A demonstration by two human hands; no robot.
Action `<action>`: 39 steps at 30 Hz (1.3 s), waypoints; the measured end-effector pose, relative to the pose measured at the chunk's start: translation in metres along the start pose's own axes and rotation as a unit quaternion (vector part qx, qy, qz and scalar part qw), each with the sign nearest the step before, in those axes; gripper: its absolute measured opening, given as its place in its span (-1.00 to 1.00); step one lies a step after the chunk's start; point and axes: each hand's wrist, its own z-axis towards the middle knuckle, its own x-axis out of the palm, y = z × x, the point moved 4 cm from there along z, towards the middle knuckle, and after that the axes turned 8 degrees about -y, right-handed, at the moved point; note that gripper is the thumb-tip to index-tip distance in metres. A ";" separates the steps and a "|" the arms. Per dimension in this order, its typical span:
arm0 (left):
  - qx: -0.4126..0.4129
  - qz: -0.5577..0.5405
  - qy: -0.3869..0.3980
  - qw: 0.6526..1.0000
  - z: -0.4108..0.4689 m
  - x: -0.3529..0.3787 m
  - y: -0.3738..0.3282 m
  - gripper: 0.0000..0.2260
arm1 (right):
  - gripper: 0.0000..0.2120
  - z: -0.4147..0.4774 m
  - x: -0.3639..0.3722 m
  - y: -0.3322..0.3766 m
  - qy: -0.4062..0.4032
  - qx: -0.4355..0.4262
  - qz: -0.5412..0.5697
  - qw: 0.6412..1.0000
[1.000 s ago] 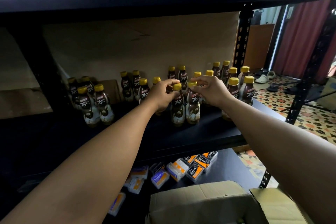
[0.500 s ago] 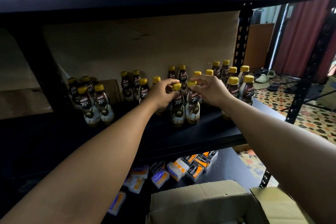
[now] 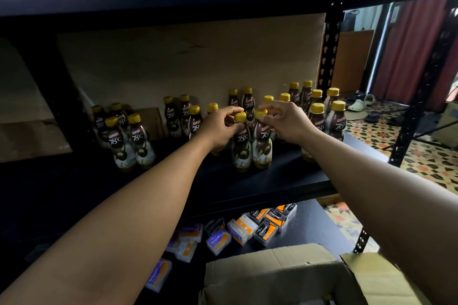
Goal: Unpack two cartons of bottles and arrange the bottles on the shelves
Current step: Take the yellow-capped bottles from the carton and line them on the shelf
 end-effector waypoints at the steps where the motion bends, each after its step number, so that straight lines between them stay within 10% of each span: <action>1: -0.001 0.001 0.000 1.000 0.000 0.000 0.001 -0.58 | -0.70 0.000 0.000 0.000 0.000 0.001 0.000 1.000; 21: -0.048 0.010 -0.005 0.999 -0.044 -0.009 0.017 -0.31 | -0.53 -0.043 -0.014 0.004 -0.038 0.012 -0.065 0.997; 34: 0.020 -0.078 -0.099 0.992 -0.185 0.071 0.036 -0.87 | -0.88 -0.201 0.007 -0.080 0.034 0.131 -0.105 0.985; 39: -0.036 -0.108 0.015 0.993 -0.236 0.162 0.070 -0.91 | -0.86 -0.258 0.012 -0.160 0.104 0.186 -0.137 0.967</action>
